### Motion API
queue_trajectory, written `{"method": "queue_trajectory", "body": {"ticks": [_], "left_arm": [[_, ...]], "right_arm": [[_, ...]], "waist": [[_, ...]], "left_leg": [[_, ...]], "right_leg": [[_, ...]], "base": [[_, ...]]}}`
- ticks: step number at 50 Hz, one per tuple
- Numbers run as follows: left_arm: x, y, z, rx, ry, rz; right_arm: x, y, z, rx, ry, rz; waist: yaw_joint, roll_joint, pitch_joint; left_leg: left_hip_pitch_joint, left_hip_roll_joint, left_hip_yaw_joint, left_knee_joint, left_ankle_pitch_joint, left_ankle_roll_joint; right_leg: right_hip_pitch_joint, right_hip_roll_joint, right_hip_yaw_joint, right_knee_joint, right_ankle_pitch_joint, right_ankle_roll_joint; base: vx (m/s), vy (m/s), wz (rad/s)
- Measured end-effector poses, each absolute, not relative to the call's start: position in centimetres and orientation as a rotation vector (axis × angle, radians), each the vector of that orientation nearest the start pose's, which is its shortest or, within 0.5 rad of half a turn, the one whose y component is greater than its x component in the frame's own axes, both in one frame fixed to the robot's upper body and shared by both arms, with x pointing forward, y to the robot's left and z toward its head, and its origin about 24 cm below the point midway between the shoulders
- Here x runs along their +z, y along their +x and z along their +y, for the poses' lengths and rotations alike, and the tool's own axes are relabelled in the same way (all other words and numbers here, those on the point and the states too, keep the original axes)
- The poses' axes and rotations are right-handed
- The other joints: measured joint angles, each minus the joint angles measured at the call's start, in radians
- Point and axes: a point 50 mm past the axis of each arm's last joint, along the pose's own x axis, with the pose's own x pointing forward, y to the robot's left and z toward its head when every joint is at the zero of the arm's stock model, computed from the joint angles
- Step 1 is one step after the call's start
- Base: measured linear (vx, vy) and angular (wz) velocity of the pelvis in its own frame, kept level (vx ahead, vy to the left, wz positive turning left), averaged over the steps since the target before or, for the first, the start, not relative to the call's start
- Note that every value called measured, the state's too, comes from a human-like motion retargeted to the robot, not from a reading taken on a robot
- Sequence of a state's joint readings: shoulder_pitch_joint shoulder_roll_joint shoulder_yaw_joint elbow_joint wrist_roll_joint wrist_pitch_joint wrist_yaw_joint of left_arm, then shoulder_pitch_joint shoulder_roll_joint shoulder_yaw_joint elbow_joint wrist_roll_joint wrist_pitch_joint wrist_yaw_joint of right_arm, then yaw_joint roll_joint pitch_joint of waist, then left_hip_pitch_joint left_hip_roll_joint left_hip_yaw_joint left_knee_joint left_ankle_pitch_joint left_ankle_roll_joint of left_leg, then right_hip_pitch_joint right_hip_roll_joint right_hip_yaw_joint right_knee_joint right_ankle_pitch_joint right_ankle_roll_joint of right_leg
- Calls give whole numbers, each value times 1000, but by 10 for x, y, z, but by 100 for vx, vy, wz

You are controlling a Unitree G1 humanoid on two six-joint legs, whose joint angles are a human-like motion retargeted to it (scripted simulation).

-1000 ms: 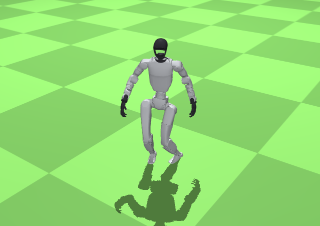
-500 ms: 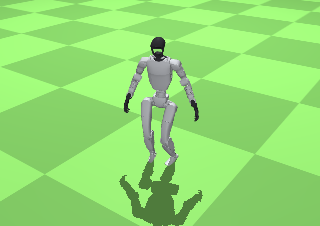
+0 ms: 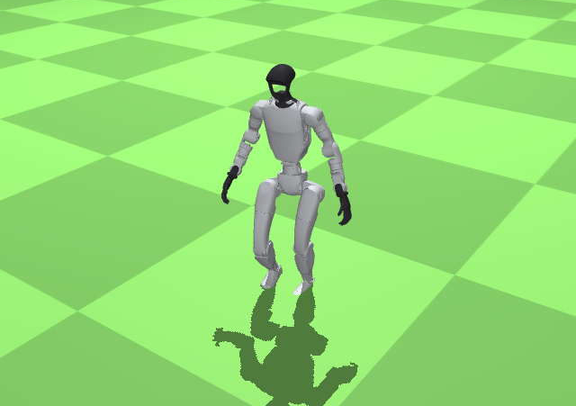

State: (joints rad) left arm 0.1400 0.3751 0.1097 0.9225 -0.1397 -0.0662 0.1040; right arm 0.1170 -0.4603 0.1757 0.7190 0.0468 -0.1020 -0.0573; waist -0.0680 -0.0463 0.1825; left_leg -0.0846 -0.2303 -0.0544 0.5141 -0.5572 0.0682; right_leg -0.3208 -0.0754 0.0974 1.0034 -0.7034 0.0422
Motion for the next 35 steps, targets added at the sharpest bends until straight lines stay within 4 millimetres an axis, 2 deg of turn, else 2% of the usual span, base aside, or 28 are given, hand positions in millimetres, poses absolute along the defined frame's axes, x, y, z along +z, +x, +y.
{"method": "queue_trajectory", "body": {"ticks": [5, 10, 13, 15, 18, 20, 25, 27, 31, 33, 35], "left_arm": [[-99, 124, 316, 490, 258, 793], [-80, 150, 317, 514, 266, 662], [-75, 158, 312, 501, 266, 614], [-68, 169, 309, 490, 263, 571], [-66, 174, 300, 462, 258, 538], [-61, 180, 295, 446, 249, 507], [-60, 181, 282, 403, 227, 476], [-58, 182, 278, 392, 215, 464], [-60, 178, 272, 372, 200, 464], [-59, 177, 272, 366, 194, 462], [-61, 173, 270, 358, 190, 471]], "right_arm": [[-86, 161, -282, -112, -518, 681], [-80, 172, -286, -177, -557, 644], [-83, 168, -287, -197, -569, 661], [-82, 173, -289, -213, -579, 662], [-87, 168, -288, -217, -591, 689], [-87, 170, -289, -222, -598, 694], [-92, 164, -286, -221, -610, 715], [-90, 167, -287, -223, -617, 707], [-91, 164, -286, -222, -626, 705], [-89, 167, -286, -222, -634, 695], [-89, 165, -286, -217, -642, 693]], "waist": [[-38, -12, 8], [-59, 3, 5], [-65, -16, 10], [-62, 11, 7], [-65, -9, 16], [-62, 21, 6], [-68, 1, 17], [-64, 40, -1], [-68, 27, 9], [-64, 55, -8], [-65, 56, -2]], "left_leg": [[33, -27, 15, -37, 21, 4], [93, -13, 8, -157, 67, 4], [87, -30, 20, -117, 55, 8], [108, 4, 12, -173, 70, 4], [97, -9, 24, -120, 56, 5], [95, 32, 20, -145, 63, -3], [65, 35, 39, -52, 42, -12], [52, 87, 37, -70, 46, -22], [29, 96, 54, 9, 21, -26], [20, 134, 54, -13, 26, -32], [11, 144, 62, 22, 16, -33]], "right_leg": [[-11, -44, 12, 49, -9, -4], [13, -38, 12, -35, 10, -9], [30, -58, 16, -44, -6, -7], [55, -29, -2, -119, 9, -18], [68, -47, -5, -113, -11, -17], [84, -12, -28, -188, 16, -26], [96, -19, -44, -180, 7, -18], [111, 28, -63, -271, 49, -27], [116, 30, -71, -252, 39, -22], [132, 67, -81, -336, 78, -27], [137, 74, -84, -331, 79, -26]], "base": [[0, 0, 0], [0, 0, 0], [0, 0, 0], [5, -6, -18], [1, -8, -14], [6, -8, -13], [1, -9, -10], [5, -8, -17], [0, -7, -12], [5, -6, -19], [1, -3, -10]]}}
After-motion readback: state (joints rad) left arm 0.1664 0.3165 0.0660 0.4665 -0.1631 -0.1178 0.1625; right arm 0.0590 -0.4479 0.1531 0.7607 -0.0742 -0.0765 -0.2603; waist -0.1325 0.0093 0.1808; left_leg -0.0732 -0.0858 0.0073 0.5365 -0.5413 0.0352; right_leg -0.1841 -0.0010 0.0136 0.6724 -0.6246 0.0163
